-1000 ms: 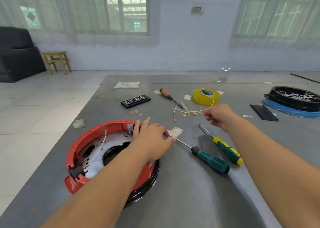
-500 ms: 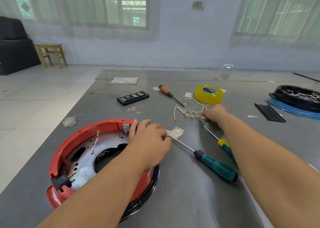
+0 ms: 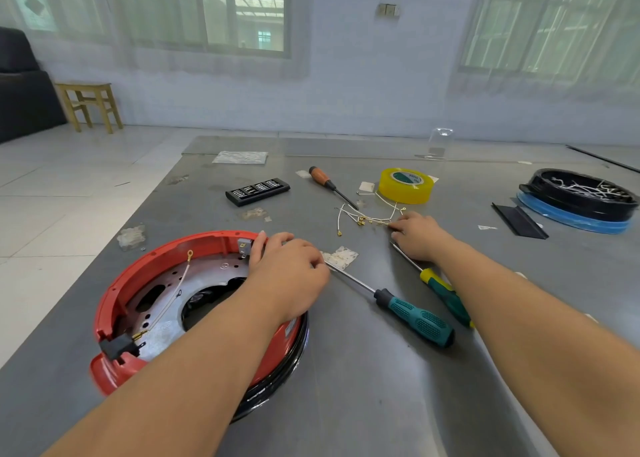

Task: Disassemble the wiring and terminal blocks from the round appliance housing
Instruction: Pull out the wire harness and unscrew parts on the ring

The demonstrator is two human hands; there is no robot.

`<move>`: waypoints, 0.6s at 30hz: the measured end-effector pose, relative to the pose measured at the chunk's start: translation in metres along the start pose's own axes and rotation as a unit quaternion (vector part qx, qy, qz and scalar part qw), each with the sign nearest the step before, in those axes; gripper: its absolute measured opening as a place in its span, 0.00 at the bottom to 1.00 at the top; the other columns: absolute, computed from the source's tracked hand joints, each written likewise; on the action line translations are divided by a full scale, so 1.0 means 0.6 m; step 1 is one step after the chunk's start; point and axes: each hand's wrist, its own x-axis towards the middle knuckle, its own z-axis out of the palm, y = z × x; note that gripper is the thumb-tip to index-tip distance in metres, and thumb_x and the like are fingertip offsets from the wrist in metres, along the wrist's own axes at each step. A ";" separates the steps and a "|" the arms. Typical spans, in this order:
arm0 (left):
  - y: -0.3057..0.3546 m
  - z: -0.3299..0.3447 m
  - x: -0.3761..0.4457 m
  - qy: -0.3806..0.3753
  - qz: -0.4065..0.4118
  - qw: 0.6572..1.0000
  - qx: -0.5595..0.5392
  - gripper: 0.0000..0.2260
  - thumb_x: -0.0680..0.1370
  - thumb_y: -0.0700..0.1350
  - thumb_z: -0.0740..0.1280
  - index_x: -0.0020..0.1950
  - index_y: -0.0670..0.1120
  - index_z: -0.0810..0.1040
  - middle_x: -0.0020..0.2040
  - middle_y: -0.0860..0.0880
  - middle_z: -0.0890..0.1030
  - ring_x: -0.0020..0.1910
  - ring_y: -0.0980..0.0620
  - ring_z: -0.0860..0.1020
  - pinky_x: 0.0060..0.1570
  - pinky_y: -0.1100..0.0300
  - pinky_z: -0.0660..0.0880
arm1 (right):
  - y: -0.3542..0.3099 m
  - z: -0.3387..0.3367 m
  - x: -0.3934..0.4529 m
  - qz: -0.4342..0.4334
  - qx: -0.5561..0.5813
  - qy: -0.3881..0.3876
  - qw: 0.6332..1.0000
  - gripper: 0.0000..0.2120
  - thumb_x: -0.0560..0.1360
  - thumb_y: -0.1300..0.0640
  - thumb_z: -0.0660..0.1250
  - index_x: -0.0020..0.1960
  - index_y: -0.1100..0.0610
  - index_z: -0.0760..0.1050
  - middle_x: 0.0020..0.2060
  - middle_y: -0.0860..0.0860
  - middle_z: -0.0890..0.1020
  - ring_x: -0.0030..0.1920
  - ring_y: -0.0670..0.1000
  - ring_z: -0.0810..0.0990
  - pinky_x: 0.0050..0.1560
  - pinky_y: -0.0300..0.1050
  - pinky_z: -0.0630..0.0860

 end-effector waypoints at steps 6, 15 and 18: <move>-0.001 -0.001 0.000 0.008 0.001 1.000 -0.014 0.14 0.83 0.49 0.58 0.53 0.55 0.84 0.67 0.62 0.77 0.77 0.54 0.59 0.77 0.51 0.34 | -0.009 -0.012 -0.020 0.026 0.063 0.008 0.998 0.22 0.85 0.52 0.55 0.78 0.52 0.65 0.76 0.56 0.67 0.74 0.59 0.67 0.75 0.54 0.64; 0.016 -0.023 -0.020 0.062 0.005 0.998 0.013 0.14 0.84 0.53 0.58 0.60 0.52 0.82 0.63 0.49 0.80 0.72 0.47 0.69 0.80 0.49 0.49 | -0.140 -0.036 -0.170 -0.070 0.296 0.135 0.943 0.16 0.82 0.54 0.63 0.69 0.51 0.76 0.65 0.50 0.74 0.57 0.48 0.77 0.62 0.42 0.70; 0.026 -0.051 -0.031 0.062 0.046 0.997 -0.020 0.14 0.85 0.52 0.61 0.62 0.47 0.82 0.62 0.45 0.82 0.67 0.44 0.74 0.71 0.51 0.65 | -0.193 -0.020 -0.229 -0.080 0.382 0.143 0.909 0.15 0.83 0.54 0.63 0.69 0.52 0.76 0.62 0.49 0.78 0.51 0.44 0.77 0.59 0.41 0.72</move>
